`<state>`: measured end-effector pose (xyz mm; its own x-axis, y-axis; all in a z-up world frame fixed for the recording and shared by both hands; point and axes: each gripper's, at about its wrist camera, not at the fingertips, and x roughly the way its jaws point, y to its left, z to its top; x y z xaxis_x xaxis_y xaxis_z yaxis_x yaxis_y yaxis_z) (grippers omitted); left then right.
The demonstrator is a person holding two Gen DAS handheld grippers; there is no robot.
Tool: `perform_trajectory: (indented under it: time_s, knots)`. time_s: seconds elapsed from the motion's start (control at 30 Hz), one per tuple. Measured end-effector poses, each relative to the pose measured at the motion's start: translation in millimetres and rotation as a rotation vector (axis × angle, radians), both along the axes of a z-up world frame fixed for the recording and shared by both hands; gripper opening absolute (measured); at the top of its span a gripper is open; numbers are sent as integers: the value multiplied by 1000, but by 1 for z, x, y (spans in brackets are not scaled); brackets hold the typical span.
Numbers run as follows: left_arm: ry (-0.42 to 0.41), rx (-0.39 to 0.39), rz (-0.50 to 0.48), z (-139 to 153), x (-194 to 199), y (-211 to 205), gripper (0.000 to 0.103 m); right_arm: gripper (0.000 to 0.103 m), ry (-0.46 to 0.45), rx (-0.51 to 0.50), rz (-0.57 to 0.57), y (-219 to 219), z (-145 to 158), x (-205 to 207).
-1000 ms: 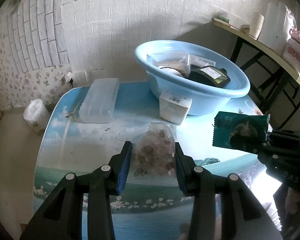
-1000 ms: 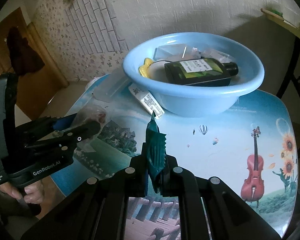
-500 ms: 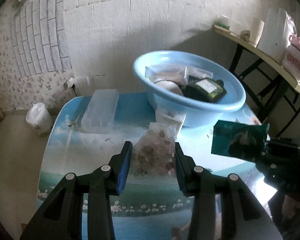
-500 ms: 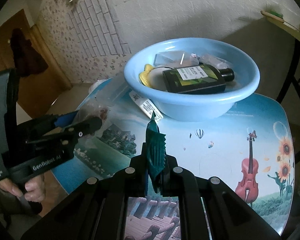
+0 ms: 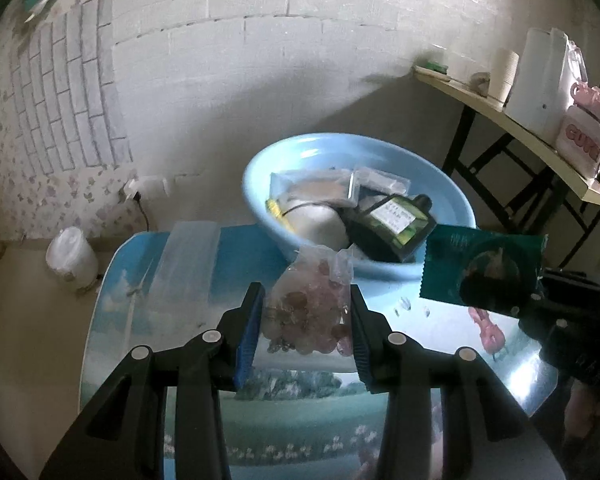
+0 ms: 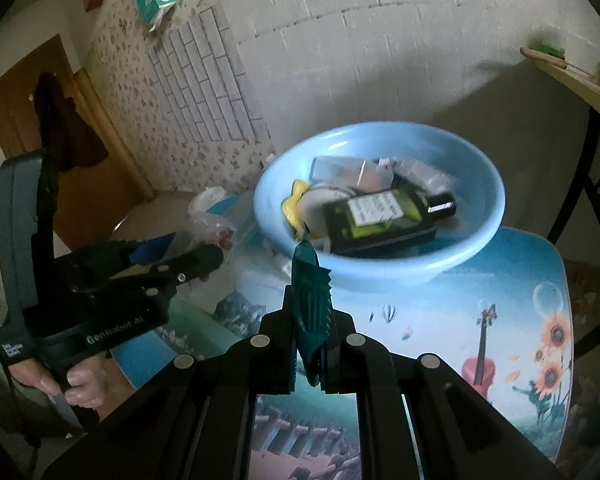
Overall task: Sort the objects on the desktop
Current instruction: 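Carry the pink-item bag toward the basin with the left tool while the right tool carries the green packet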
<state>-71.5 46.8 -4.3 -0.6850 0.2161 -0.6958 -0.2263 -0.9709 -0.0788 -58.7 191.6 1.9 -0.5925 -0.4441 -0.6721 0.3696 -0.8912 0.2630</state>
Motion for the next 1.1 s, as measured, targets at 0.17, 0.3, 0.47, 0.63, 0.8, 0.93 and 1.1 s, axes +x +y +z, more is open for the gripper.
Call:
perform_trajectory:
  time_s: [0.17,0.3,0.47,0.63,0.8,0.93,1.1]
  knots:
    - [5,9,-14,4,-21,9,41,8,17,-13,-26,10,6,-16]
    - [9,2,-36,4,-37,17,41,8,11,-1,-36,13,3,-31]
    - [4,-1,-54,1,-60,27,41,8,4,-3,-48,20,0,-50]
    - [-6,-15,-79,-5,-80,39,41,8,-4,-18,-76,31,-3,-71]
    - [-23,-9,-77,-13,-99,44,41,8,-16,-1,-70,31,-9,-91]
    - [-32,-15,-85,-19,-110,50,41,8,-19,0,-59,29,-13,-106]
    - [-43,-17,-81,-26,-122,52,42,8,-24,11,-63,28,-22,-123]
